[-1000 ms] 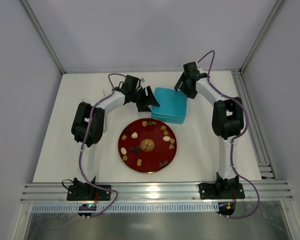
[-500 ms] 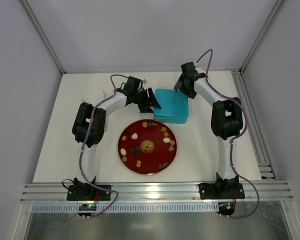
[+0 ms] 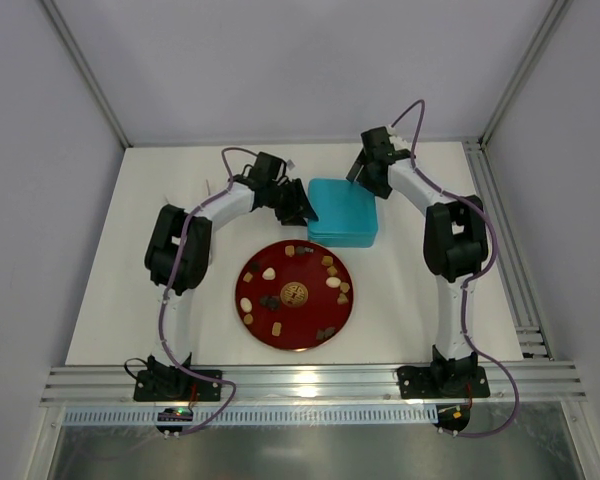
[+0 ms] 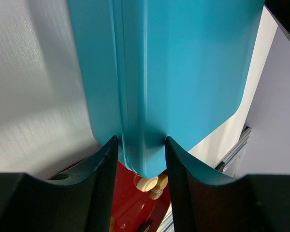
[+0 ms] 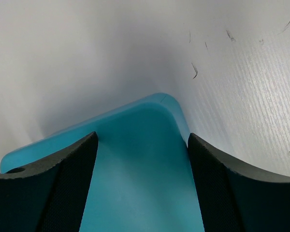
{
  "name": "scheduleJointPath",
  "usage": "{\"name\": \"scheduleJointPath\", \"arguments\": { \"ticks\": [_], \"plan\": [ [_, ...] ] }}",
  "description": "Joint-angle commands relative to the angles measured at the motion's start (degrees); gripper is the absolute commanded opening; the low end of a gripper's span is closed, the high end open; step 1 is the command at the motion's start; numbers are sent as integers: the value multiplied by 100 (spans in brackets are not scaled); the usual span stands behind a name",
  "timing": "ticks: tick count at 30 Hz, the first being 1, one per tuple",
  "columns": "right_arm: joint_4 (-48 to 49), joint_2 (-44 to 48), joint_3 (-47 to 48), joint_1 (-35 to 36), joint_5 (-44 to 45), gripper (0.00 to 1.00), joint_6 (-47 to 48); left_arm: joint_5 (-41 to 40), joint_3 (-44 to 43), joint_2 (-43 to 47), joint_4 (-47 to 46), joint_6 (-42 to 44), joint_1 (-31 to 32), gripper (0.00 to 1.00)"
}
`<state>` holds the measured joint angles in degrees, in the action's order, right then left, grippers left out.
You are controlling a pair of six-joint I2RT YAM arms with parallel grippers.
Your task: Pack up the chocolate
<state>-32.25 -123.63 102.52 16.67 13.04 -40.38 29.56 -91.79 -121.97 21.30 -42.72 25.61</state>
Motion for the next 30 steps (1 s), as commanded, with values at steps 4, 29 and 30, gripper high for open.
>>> {"name": "scheduleJointPath", "arguments": {
  "ticks": [4,29,30],
  "plan": [
    [438,533,-258,144,-441,79,179,-284,-243,-204,568,378,85,40],
    [-167,288,171,214,-557,75,680,-407,-630,-371,647,141,111,50],
    [-194,270,207,214,-531,75,715,-451,-621,-380,673,150,94,50]
  ]
}}
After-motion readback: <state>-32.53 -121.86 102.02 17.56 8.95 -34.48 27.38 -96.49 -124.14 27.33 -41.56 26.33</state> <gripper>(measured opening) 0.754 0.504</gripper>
